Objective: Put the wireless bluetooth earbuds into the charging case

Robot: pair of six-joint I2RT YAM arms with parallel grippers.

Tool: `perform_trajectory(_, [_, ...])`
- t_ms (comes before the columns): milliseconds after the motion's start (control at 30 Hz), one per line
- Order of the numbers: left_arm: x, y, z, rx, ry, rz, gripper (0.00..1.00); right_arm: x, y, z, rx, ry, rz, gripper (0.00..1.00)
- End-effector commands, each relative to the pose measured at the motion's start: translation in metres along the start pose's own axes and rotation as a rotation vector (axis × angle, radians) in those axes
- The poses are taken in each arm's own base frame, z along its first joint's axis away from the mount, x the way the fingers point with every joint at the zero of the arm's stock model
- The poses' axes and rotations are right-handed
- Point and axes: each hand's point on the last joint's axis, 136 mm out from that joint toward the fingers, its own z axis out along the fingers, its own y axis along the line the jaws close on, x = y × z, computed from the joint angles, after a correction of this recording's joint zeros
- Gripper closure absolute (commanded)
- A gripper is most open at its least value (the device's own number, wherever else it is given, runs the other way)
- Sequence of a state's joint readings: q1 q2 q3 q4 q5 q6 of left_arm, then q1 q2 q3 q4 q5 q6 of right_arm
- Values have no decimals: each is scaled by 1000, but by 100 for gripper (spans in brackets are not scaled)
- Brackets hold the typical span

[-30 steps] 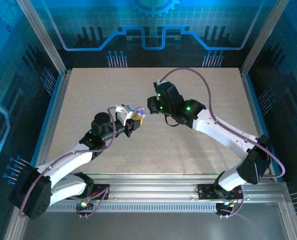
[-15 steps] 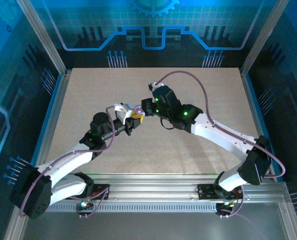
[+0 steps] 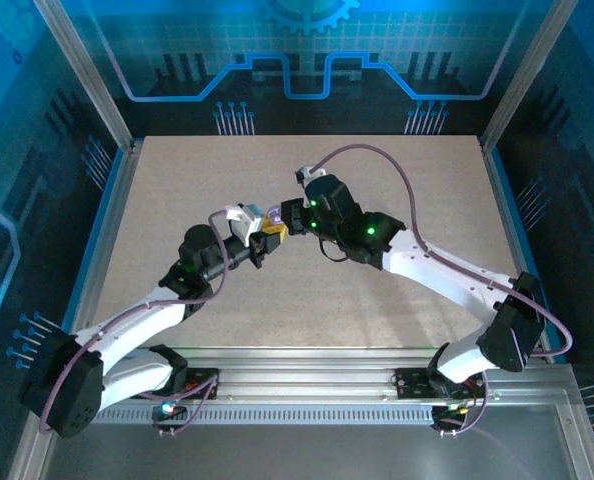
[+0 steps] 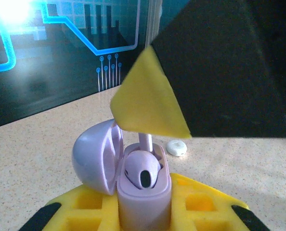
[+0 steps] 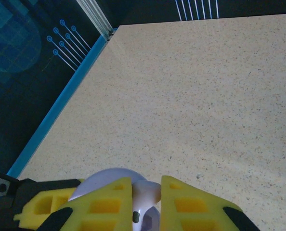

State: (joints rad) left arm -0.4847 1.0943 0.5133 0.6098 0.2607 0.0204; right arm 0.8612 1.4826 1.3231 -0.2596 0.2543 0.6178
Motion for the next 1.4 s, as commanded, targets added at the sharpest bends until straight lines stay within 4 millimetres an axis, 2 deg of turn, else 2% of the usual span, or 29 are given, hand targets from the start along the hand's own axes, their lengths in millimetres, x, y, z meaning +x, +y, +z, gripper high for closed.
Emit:
perform_trajectory(0, [-23, 2, 3, -16, -71, 4, 81, 0, 10, -8, -29, -14, 6, 84])
perform_trajectory(267, [-27, 4, 4, -24, -87, 5, 81, 3, 13, -8, -56, -11, 17, 84])
perform_trajectory(600, [-30, 4, 5, -17, -99, 8, 81, 21, 11, 1, -54, 59, 26, 83])
perform_trajectory(667, [-31, 3, 4, -17, -99, 11, 81, 21, 12, 3, -53, 66, 28, 79])
perform_trajectory(733, [-31, 2, 4, -12, -97, 14, 81, 18, 14, 2, -60, 57, 31, 70])
perform_trajectory(800, [-30, 2, 3, -10, -91, 18, 81, 12, 15, -1, -70, 38, 33, 64])
perform_trajectory(1000, [-30, -2, 1, 9, -88, 15, 81, -7, 22, -14, -157, -23, 45, 53])
perform_trajectory(1200, [-34, -9, 0, 57, -98, 8, 81, -20, 24, -36, -231, -88, 36, 52])
perform_trajectory(1367, [-40, -25, -3, 167, -101, 1, 81, -30, 9, -62, -310, -140, -20, 52])
